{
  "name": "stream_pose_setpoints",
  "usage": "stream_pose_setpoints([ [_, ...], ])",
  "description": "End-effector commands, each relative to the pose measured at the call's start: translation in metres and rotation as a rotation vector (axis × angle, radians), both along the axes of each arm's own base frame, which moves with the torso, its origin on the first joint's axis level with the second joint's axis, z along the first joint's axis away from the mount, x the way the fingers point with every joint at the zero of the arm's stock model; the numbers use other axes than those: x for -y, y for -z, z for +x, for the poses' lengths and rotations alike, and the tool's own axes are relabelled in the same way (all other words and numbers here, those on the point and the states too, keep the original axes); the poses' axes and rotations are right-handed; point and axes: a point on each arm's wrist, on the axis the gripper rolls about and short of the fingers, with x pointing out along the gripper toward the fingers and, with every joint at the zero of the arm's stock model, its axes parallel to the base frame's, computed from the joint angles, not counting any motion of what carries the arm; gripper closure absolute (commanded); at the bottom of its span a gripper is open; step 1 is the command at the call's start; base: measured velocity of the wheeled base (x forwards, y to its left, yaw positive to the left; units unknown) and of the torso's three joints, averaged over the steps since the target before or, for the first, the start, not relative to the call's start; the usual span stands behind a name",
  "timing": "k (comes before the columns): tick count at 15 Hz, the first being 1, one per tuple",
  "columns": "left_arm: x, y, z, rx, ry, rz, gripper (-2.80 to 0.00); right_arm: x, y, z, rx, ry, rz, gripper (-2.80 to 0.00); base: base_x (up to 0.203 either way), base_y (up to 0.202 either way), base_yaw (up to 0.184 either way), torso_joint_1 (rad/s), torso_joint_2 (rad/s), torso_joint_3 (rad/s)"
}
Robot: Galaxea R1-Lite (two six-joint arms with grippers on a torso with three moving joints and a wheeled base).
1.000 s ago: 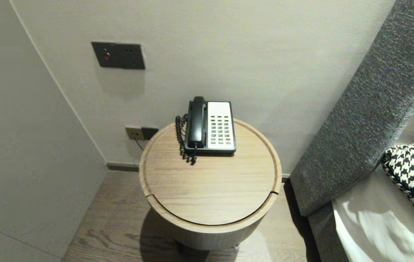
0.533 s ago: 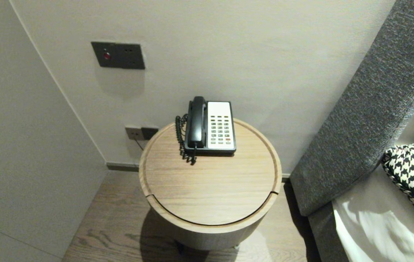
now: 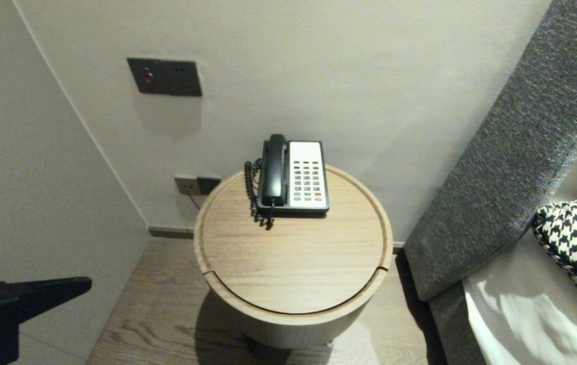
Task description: Open the nightstand drawer
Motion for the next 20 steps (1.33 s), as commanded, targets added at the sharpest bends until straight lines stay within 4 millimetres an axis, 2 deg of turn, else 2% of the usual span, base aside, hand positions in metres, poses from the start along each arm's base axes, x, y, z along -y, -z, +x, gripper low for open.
stream_pose_setpoints([
  [1, 0.022, 0.005, 0.032, -0.119, 0.061, 0.017, 0.00, 0.000, 0.011, 0.003, -0.041, 0.000, 0.000, 0.00, 0.000, 0.000, 0.000, 0.000, 0.00, 0.000],
  [9, 0.089, 0.033, 0.081, -0.299, 0.167, 0.114, 0.00, 0.000, 0.011, 0.003, -0.041, 0.000, 0.000, 0.00, 0.000, 0.000, 0.000, 0.000, 0.00, 0.000],
  [15, 0.122, 0.058, 0.116, -0.372, 0.163, 0.180, 0.00, 0.000, 0.011, 0.003, -0.040, 0.000, 0.000, 0.00, 0.000, 0.000, 0.000, 0.000, 0.00, 0.000],
  [20, 0.139, 0.073, 0.127, -0.374, 0.173, 0.205, 0.00, 0.000, 0.011, 0.003, -0.041, 0.000, 0.000, 0.00, 0.000, 0.000, 0.000, 0.000, 0.00, 0.000],
])
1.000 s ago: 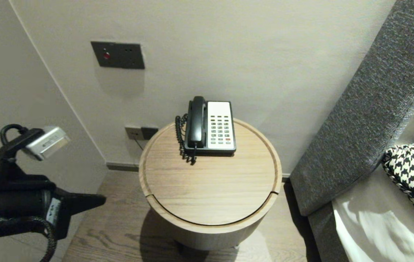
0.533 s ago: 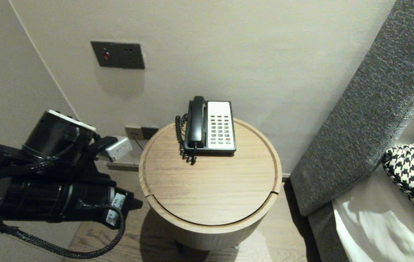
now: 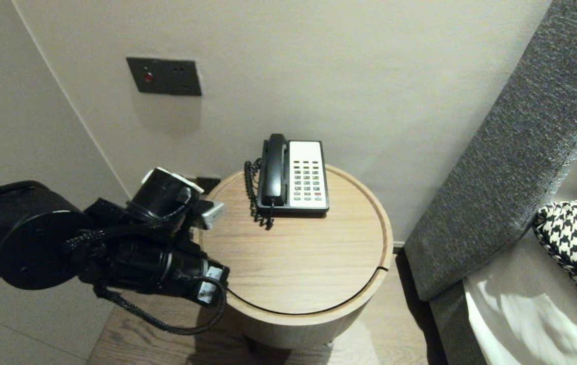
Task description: Open the nightstand drawer
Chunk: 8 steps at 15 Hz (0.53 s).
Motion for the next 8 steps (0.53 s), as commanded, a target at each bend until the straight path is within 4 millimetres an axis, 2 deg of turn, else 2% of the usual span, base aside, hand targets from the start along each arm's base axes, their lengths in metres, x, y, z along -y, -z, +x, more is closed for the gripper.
stream_pose_setpoints([
  [1, 0.0101, 0.0104, 0.0062, -0.011, 0.005, 0.026, 0.00, 0.0000, 0.0110, 0.0033, -0.041, 0.000, 0.000, 0.00, 0.000, 0.000, 0.000, 0.000, 0.00, 0.000],
  [8, 0.0191, 0.0119, 0.0006, -0.020, 0.018, 0.026, 0.00, 0.0000, 0.0110, 0.0033, -0.041, 0.000, 0.000, 0.00, 0.000, 0.000, 0.000, 0.000, 0.00, 0.000],
])
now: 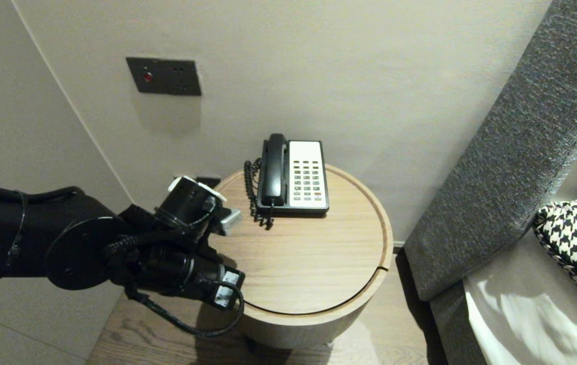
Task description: Open the nightstand drawer
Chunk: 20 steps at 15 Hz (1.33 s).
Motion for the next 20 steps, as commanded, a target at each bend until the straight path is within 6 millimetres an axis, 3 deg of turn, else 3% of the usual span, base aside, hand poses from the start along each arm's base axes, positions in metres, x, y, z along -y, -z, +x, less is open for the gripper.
stream_pose_setpoints([
  [1, 0.002, -0.003, -0.006, -0.003, -0.003, -0.014, 0.00, 0.000, 0.011, 0.003, -0.040, 0.000, 0.001, 0.00, 0.000, 0.000, 0.000, 0.000, 0.00, 0.000],
  [6, 0.002, -0.006, -0.019, -0.012, 0.006, -0.024, 0.00, 0.000, 0.011, 0.003, -0.040, 0.000, 0.001, 0.00, 0.000, 0.000, 0.000, 0.000, 0.00, 0.000],
  [9, -0.001, 0.002, -0.024, -0.036, 0.002, -0.010, 0.00, 0.000, 0.011, 0.003, -0.040, 0.000, 0.001, 0.00, 0.000, 0.000, 0.000, 0.000, 0.00, 0.000],
  [15, 0.008, -0.008, -0.011, 0.098, -0.027, -0.059, 0.00, 0.000, 0.011, 0.003, -0.039, 0.000, 0.001, 0.00, 0.000, 0.000, 0.000, 0.000, 0.00, 0.000],
  [20, 0.008, -0.001, -0.012, 0.074, -0.027, -0.040, 0.00, 0.000, 0.011, 0.003, -0.039, 0.000, 0.001, 0.00, 0.000, 0.000, 0.000, 0.000, 0.00, 0.000],
])
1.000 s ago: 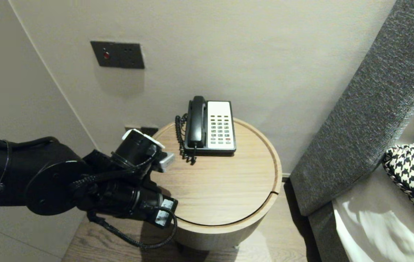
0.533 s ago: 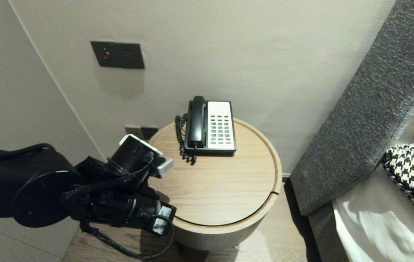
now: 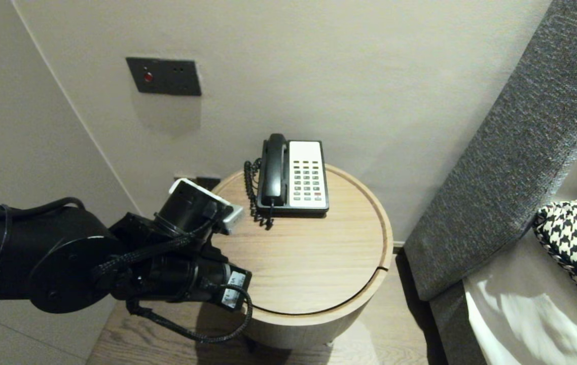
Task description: Open the nightstand drawer
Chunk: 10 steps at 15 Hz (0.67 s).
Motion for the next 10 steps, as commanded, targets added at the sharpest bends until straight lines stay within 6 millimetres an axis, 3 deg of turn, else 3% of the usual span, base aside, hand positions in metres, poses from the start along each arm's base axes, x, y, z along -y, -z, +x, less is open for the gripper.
stream_pose_setpoints([
  [1, 0.000, 0.001, -0.003, -0.010, 0.001, 0.003, 0.00, 0.000, 0.011, 0.003, -0.039, 0.000, 0.000, 0.00, 0.000, 0.000, 0.000, 0.000, 0.00, 0.000],
  [10, -0.005, 0.010, -0.012, -0.064, 0.007, 0.044, 0.00, 0.000, 0.011, 0.003, -0.040, 0.000, 0.000, 0.00, 0.000, 0.000, 0.000, 0.000, 0.00, 0.000],
])
